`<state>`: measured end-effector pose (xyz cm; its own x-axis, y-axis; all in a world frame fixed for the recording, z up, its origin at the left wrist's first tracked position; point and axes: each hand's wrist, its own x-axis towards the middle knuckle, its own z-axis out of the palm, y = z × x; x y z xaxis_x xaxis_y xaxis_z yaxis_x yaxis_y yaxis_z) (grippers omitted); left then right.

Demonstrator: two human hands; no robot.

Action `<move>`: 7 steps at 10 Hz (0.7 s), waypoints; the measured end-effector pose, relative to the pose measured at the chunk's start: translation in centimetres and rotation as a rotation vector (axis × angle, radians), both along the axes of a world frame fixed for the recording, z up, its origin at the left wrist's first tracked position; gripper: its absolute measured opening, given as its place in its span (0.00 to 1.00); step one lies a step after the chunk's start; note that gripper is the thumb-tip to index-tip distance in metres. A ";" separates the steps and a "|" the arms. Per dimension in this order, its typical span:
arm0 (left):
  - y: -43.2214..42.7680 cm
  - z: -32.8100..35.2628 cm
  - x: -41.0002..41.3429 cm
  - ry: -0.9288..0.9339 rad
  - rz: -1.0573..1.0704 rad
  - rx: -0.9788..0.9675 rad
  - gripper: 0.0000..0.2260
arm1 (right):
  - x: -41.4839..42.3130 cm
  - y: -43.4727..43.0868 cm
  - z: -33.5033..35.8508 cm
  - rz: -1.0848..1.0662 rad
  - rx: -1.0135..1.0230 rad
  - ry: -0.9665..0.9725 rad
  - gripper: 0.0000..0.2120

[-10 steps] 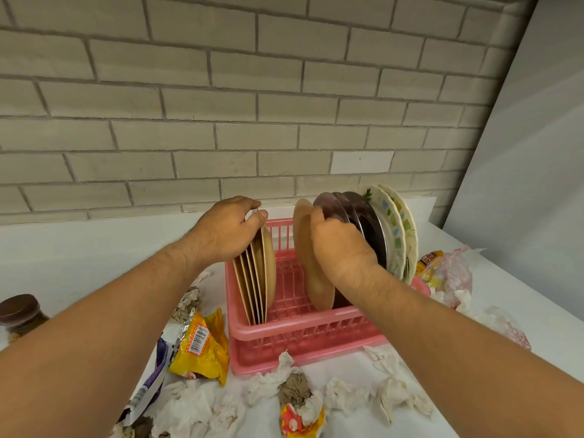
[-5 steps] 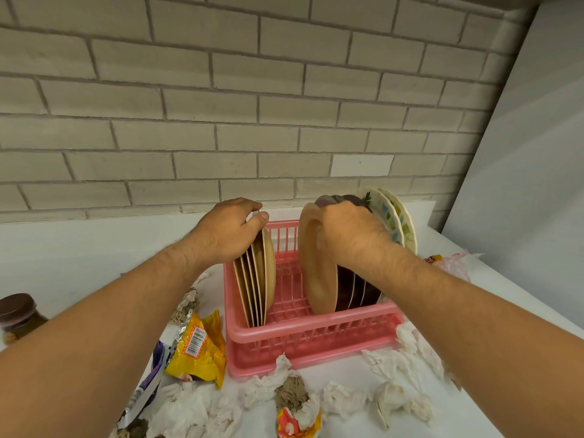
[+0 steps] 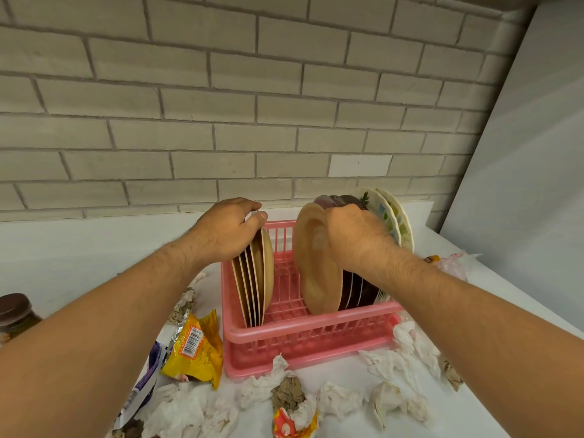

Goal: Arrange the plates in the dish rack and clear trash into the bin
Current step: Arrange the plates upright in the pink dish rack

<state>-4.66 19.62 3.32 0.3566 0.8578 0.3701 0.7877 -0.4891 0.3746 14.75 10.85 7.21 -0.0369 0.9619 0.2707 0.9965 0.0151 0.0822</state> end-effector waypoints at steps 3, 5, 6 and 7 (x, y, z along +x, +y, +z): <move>0.1 -0.1 -0.2 -0.004 0.001 -0.003 0.22 | -0.9 1.0 1.2 -0.110 -0.120 -0.122 0.15; 0.2 -0.2 -0.4 -0.007 -0.003 -0.001 0.22 | -0.9 1.4 1.3 -0.110 -0.199 -0.284 0.12; 0.3 -0.3 -0.4 -0.008 -0.007 -0.006 0.22 | -0.5 1.6 1.0 -0.072 -0.121 -0.291 0.12; 0.4 -0.3 -0.4 -0.010 -0.005 -0.002 0.22 | -0.4 1.4 0.5 -0.019 -0.110 -0.239 0.10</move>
<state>-5.07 19.98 2.99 0.3574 0.8566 0.3721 0.7813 -0.4925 0.3834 14.33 12.27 7.72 -0.0684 0.9863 0.1503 0.9492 0.0180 0.3141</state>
